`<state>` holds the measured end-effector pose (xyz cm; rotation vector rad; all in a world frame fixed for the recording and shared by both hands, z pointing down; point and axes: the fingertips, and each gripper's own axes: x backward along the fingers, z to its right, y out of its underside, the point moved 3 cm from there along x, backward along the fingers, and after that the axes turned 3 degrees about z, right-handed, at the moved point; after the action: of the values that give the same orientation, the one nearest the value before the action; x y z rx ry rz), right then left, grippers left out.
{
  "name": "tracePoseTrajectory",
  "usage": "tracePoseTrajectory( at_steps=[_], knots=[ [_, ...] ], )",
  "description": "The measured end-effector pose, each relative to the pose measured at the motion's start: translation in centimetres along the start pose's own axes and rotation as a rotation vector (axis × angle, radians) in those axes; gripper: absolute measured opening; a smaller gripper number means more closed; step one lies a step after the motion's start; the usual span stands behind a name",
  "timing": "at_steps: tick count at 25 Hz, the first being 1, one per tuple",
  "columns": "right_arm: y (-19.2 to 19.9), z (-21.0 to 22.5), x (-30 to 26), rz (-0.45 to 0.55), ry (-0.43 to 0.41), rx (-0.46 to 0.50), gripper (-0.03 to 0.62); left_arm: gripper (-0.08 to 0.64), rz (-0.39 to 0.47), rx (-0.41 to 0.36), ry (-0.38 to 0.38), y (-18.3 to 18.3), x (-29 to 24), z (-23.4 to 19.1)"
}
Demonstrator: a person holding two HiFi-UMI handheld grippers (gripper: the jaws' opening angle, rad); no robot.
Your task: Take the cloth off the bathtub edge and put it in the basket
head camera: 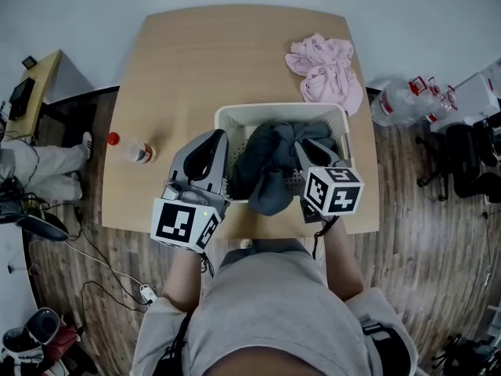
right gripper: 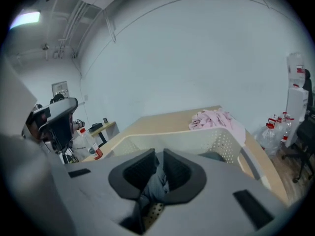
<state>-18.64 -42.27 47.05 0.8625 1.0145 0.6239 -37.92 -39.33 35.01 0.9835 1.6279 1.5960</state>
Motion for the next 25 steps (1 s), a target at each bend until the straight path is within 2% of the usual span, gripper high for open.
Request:
tracePoseTrajectory(
  at_steps=[1, 3, 14, 25],
  knots=[
    [-0.5, -0.2, 0.6, 0.025, 0.002, 0.001, 0.039, 0.014, 0.003, -0.002, 0.004, -0.1, 0.3, 0.3],
    [-1.3, -0.6, 1.6, 0.067, -0.007, -0.004, 0.009, 0.014, 0.01, -0.006, 0.011, -0.5, 0.8, 0.8],
    [-3.3, -3.1, 7.2, 0.215, -0.055, 0.029, 0.009, 0.014, 0.038, -0.025, 0.042, -1.5, 3.5, 3.8],
    [-3.0, -4.7, 12.6, 0.316, -0.095, 0.065, 0.009, 0.014, 0.036, -0.011, 0.096, -0.8, 5.5, 8.1]
  ],
)
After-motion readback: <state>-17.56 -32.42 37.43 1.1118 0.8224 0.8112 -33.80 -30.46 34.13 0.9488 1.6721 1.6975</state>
